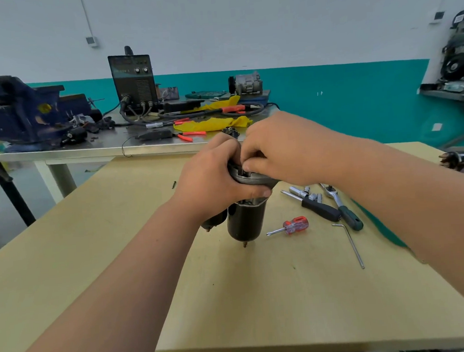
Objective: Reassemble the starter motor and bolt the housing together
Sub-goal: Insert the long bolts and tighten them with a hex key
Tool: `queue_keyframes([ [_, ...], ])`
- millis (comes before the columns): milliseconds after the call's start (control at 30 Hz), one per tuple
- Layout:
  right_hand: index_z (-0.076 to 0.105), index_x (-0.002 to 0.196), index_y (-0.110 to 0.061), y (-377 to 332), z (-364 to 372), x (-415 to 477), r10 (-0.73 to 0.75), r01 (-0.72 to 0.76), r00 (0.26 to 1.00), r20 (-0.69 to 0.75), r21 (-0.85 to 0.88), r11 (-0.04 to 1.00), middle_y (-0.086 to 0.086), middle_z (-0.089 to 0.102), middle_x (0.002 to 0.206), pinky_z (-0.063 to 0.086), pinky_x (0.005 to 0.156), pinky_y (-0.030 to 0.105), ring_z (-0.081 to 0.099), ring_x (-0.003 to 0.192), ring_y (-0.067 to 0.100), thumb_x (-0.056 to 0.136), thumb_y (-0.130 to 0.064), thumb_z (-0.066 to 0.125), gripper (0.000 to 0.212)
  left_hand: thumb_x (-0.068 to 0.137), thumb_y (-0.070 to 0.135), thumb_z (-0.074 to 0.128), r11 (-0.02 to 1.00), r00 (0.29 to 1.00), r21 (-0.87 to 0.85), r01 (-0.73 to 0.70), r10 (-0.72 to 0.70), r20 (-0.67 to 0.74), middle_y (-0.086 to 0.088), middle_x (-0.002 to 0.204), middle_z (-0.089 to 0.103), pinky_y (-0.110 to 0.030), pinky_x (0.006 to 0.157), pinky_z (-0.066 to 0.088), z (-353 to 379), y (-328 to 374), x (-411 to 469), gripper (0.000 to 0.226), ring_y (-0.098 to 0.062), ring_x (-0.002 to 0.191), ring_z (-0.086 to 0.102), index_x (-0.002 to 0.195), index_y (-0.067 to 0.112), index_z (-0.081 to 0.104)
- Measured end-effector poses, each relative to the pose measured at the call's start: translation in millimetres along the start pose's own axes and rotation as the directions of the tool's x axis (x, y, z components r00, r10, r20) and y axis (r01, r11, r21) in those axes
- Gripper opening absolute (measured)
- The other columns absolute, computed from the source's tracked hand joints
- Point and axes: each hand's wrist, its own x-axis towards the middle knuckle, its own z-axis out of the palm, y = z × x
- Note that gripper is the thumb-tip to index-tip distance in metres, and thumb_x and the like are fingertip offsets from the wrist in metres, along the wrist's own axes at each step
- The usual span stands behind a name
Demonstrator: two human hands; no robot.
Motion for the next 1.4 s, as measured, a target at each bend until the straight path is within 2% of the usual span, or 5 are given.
queue_keyframes([
  [200, 0.063, 0.088, -0.012, -11, -6, 3, 0.291, -0.292, 0.956, 0.046, 0.033, 0.956, 0.004, 0.058, 0.075, 0.04, 0.057, 0.028, 0.055, 0.07, 0.018, 0.093, -0.024, 0.054, 0.016, 0.06, 0.059, 0.076, 0.955, 0.977, 0.235, 0.18, -0.146, -0.154, 0.004, 0.097, 0.049, -0.034, 0.06, 0.045, 17, 19, 4, 0.053, -0.017, 0.085, 0.049, 0.087, 0.02, 0.051],
  [333, 0.051, 0.098, -0.015, -33, -8, 24, 0.493, -0.497, 0.868, 0.062, 0.065, 0.866, 0.007, 0.046, 0.088, 0.04, 0.065, 0.037, 0.046, 0.082, 0.025, 0.09, -0.01, 0.054, 0.01, 0.074, 0.039, 0.073, 0.86, 0.924, 0.348, 0.373, -0.31, -0.225, -0.005, 0.118, 0.048, -0.035, 0.065, 0.034, 31, 30, 10, 0.049, -0.03, 0.111, 0.045, 0.114, 0.02, 0.053],
  [600, 0.045, 0.057, -0.014, -16, -10, 0, 0.323, -0.325, 0.945, 0.055, 0.042, 0.945, 0.003, 0.046, 0.056, 0.029, 0.045, 0.027, 0.043, 0.051, 0.016, 0.089, -0.018, 0.053, 0.033, 0.064, 0.064, 0.072, 0.916, 0.974, 0.355, 0.186, -0.125, -0.189, 0.002, 0.102, 0.049, -0.032, 0.059, 0.043, 20, 22, 0, 0.055, -0.019, 0.088, 0.048, 0.092, 0.02, 0.053],
  [1133, 0.063, 0.09, -0.027, 14, 16, 3, 0.003, 0.007, 1.0, -0.03, 0.323, 0.946, -0.013, 0.054, 0.086, 0.038, 0.071, 0.021, 0.049, 0.081, 0.003, 0.095, -0.028, 0.053, 0.012, 0.053, 0.066, 0.068, 0.996, 0.996, 0.094, 0.01, -0.001, -0.094, 0.007, 0.096, 0.048, -0.038, 0.065, 0.053, 1, -3, -4, 0.057, -0.012, 0.078, 0.051, 0.083, 0.021, 0.052],
  [1400, 0.066, 0.1, -0.027, 14, 7, -2, -0.032, 0.032, 0.999, 0.0, 0.027, 0.999, -0.009, 0.045, 0.096, 0.041, 0.073, 0.032, 0.046, 0.086, 0.011, 0.096, -0.035, 0.046, 0.022, 0.053, 0.057, 0.074, 0.997, 0.997, -0.015, -0.077, 0.077, -0.02, 0.005, 0.101, 0.05, -0.037, 0.074, 0.052, 1, 0, 2, 0.059, -0.013, 0.085, 0.052, 0.092, 0.015, 0.06],
])
